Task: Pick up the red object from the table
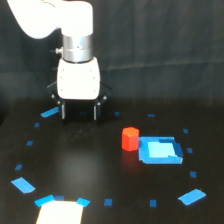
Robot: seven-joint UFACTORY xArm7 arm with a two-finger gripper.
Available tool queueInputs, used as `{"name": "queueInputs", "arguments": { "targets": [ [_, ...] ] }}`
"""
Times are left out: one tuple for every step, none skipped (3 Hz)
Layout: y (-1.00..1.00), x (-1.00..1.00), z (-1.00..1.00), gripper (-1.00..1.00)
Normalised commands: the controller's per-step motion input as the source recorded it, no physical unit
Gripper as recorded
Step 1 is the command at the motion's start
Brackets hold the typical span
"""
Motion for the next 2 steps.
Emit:
{"name": "queueInputs", "arguments": {
  "targets": [
    [-0.87,0.81,0.52,1.0],
    [-1.0,0.32,0.08,0.32]
  ]
}}
